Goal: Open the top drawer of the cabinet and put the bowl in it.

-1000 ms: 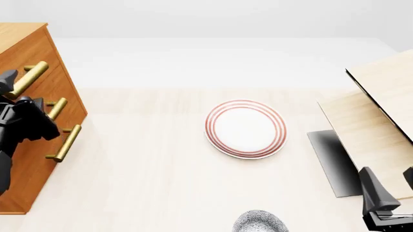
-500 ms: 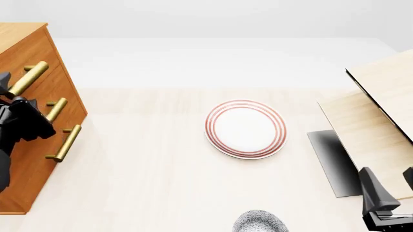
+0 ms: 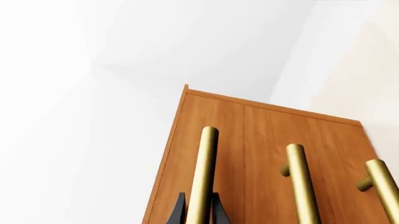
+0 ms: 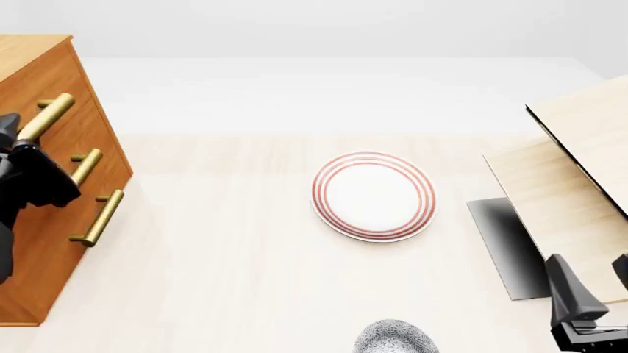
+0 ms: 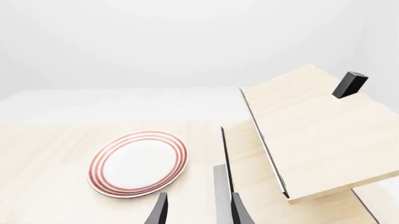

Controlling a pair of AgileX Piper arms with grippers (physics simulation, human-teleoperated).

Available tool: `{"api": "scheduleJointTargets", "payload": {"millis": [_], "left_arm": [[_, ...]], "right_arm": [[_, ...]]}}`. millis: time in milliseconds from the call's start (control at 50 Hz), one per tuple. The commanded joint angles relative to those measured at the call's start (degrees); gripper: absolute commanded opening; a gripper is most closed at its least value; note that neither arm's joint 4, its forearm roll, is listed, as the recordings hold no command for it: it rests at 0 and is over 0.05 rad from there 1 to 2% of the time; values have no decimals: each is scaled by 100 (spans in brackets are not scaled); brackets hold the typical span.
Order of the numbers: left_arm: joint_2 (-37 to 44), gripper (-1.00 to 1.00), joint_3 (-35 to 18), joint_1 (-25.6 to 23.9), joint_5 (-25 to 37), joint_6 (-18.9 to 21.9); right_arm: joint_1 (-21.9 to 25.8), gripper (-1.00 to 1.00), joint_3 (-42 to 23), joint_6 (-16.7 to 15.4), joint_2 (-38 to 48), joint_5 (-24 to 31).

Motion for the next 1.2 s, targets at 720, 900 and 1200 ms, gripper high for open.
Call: {"api": "scheduleJointTargets", "payload": {"millis": [720,900,1200], "left_arm": [[-996,-100,675,-736,563,400],[-1083,-100,566,-969,675,459],[-1231,-100,574,-1244,784,533]], "right_arm": [[7,100,-1,12,30,-3],[9,100,-2,14,40,-6],[10,100,-9,19,26,26]]}}
